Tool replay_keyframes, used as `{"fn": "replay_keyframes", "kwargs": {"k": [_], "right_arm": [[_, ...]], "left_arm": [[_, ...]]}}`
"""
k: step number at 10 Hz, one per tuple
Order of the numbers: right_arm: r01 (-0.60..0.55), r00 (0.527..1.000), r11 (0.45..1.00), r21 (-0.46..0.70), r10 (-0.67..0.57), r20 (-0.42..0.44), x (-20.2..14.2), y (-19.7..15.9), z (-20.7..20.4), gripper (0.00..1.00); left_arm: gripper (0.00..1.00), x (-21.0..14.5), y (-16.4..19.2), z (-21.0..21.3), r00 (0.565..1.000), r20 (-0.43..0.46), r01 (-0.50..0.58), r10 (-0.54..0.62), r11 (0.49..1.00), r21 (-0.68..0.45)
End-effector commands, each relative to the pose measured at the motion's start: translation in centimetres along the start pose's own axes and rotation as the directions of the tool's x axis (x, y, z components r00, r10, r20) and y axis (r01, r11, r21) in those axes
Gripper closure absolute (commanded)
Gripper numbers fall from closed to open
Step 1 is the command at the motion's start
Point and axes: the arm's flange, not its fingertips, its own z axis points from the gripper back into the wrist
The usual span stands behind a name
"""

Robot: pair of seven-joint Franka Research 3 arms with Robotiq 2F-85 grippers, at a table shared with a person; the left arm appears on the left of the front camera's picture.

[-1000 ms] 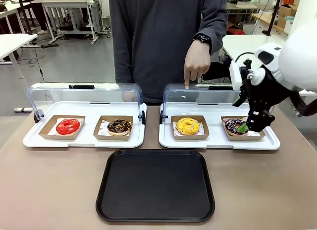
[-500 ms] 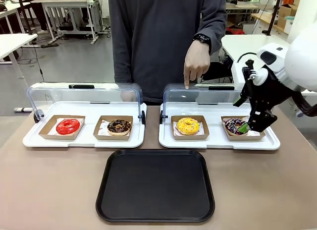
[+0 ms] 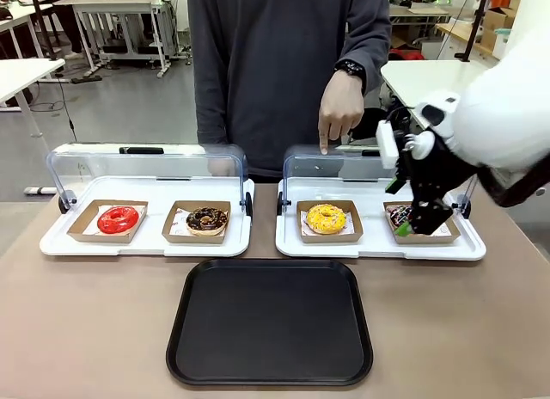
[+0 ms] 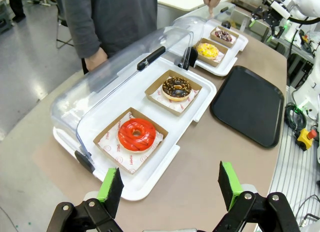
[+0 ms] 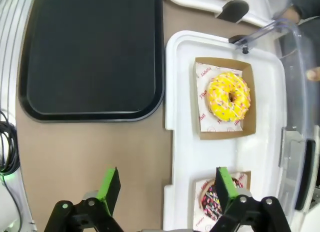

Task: Move the third donut from the left to the tray.
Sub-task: Pick up the Paper togo box containing the Donut indicated by the person and place it on the Handle tray.

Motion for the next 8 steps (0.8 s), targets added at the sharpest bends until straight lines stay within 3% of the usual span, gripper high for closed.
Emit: {"fn": "replay_keyframes", "kwargs": {"k": [1, 8], "right_arm": [[0.028, 0.999, 0.999, -0.025, -0.029, -0.037, 1.4, -1.5, -2.8, 0.0], [0.023, 0.995, 0.989, -0.144, -0.036, -0.092, 2.9, -3.9, -11.3, 0.0]], "left_arm": [[0.0, 0.1, -0.1, 0.1, 1.0, 0.002, -0.001, 0.001, 1.0, 0.0], [0.0, 0.1, -0.1, 0.1, 1.0, 0.002, -0.001, 0.001, 1.0, 0.0]]}}
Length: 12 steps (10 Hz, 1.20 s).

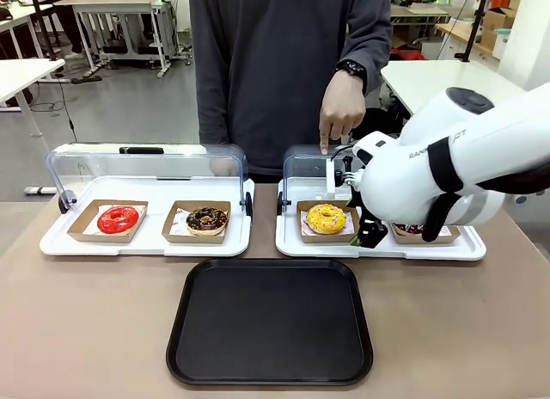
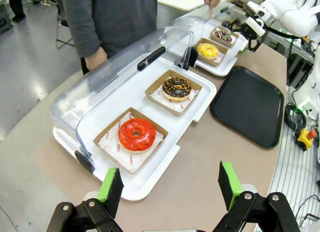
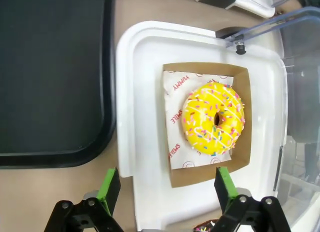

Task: Move the third donut from the left to the tray.
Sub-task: Pick up the Paper togo box containing the Donut indicated by the person and place it on the Handle tray.

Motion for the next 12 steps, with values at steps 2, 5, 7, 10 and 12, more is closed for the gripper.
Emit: {"fn": "replay_keyframes", "kwargs": {"k": [2, 5, 7, 10, 12], "right_arm": [[0.019, 0.998, 0.999, -0.042, -0.021, -0.067, 0.9, -1.5, -2.1, 0.0], [0.007, 0.993, 0.998, -0.056, -0.013, -0.114, 0.8, -2.3, -3.7, 0.0], [0.004, 0.991, 0.998, -0.061, -0.012, -0.131, 0.6, -2.5, -4.5, 0.0], [-0.002, 0.989, 0.999, -0.049, -0.005, -0.15, 0.6, -2.7, -5.4, 0.0], [-0.002, 0.986, 0.999, -0.035, -0.004, -0.165, 0.5, -2.7, -5.7, 0.0]], "left_arm": [[0.0, 0.1, -0.1, 0.1, 1.0, 0.002, -0.001, 0.001, 1.0, 0.0], [0.0, 0.1, -0.1, 0.1, 1.0, 0.002, -0.001, 0.001, 1.0, 0.0], [0.0, 0.1, -0.1, 0.1, 1.0, 0.002, -0.001, 0.001, 1.0, 0.0], [0.0, 0.1, -0.1, 0.1, 1.0, 0.002, -0.001, 0.001, 1.0, 0.0], [0.0, 0.1, -0.1, 0.1, 1.0, 0.002, -0.001, 0.001, 1.0, 0.0]]}}
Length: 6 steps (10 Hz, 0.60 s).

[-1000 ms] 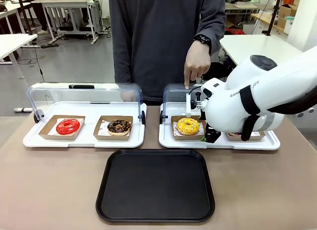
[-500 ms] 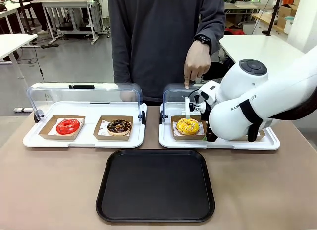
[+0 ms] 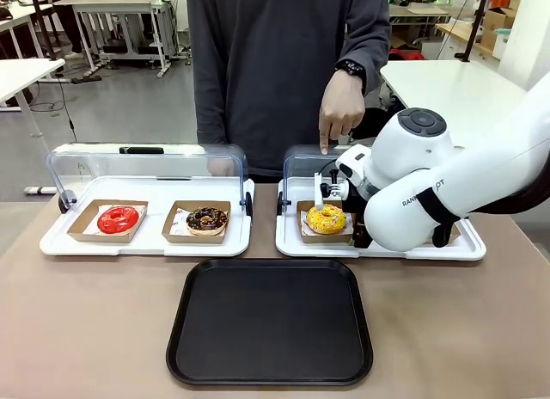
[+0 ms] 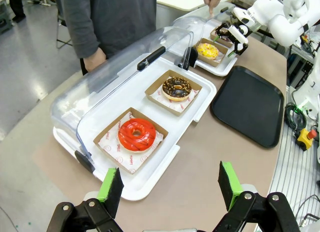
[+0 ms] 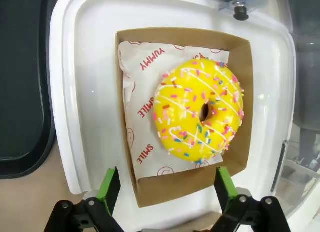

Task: Move the third donut from the left to the tray.
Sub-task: Pick up the Paper togo box containing the Donut indicated by the person and place it on the Handle tray.

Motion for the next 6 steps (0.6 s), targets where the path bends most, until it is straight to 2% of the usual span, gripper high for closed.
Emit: {"fn": "replay_keyframes", "kwargs": {"k": [1, 2, 3, 4, 5, 6], "right_arm": [[0.015, 1.0, 1.0, 0.011, -0.015, -0.025, 0.59, -0.32, -0.41, 0.0], [0.014, 0.999, 1.0, 0.017, -0.014, -0.029, 0.5, -0.28, -0.37, 0.0], [0.017, 0.999, 0.999, 0.03, -0.016, -0.036, 0.43, -0.29, -0.4, 0.58], [0.017, 0.999, 0.999, 0.038, -0.016, -0.04, 0.33, -0.32, -0.39, 0.58], [0.017, 0.999, 0.999, 0.045, -0.015, -0.043, 0.28, -0.34, -0.38, 1.0], [0.014, 0.999, 0.999, 0.05, -0.012, -0.046, 0.31, -0.34, -0.42, 0.63]], "left_arm": [[0.0, 0.07, -0.14, 0.08, 1.0, 0.002, -0.001, 0.001, 1.0, 0.0], [0.0, 0.07, -0.14, 0.08, 1.0, 0.002, -0.001, 0.001, 1.0, 0.0], [0.0, 0.07, -0.14, 0.08, 1.0, 0.002, -0.001, 0.001, 1.0, 0.0], [0.0, 0.07, -0.14, 0.08, 1.0, 0.002, -0.001, 0.001, 1.0, 0.0], [0.0, 0.07, -0.14, 0.08, 1.0, 0.002, -0.001, 0.001, 1.0, 0.0], [0.0, 0.07, -0.14, 0.08, 1.0, 0.002, -0.001, 0.001, 1.0, 0.0]]}}
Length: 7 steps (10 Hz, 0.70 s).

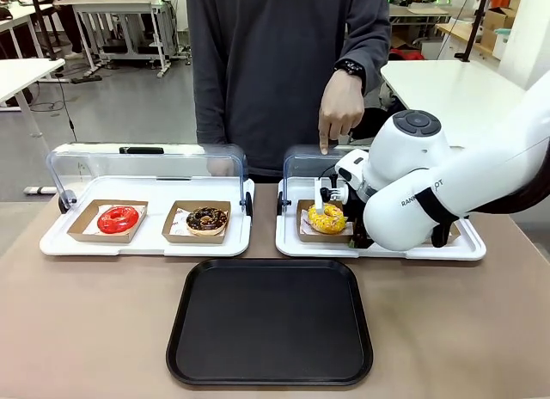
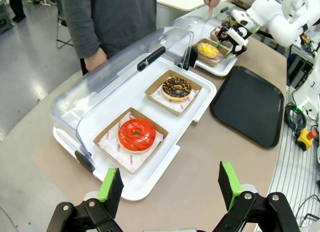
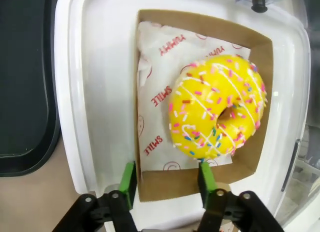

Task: Move the third donut from the left to the tray.
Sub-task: Pick up the Paper togo box containing the Donut indicated by the person and place it on the Handle tray.

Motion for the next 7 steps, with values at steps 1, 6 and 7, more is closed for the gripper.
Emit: {"fn": "replay_keyframes", "kwargs": {"k": [1, 6, 7], "right_arm": [[0.008, 1.0, 1.0, 0.014, -0.007, -0.02, 0.54, -0.59, 0.19, 1.0], [-0.019, 0.999, 0.999, 0.041, 0.02, -0.037, 0.52, -0.6, 0.29, 1.0], [-0.026, 0.999, 0.999, 0.042, 0.027, -0.04, 0.55, -0.62, 0.34, 1.0]], "left_arm": [[0.0, 0.07, -0.14, 0.08, 1.0, 0.002, -0.001, 0.001, 1.0, 0.0], [0.0, 0.07, -0.14, 0.08, 1.0, 0.002, -0.001, 0.001, 1.0, 0.0], [0.0, 0.07, -0.14, 0.08, 1.0, 0.002, -0.001, 0.001, 1.0, 0.0]]}}
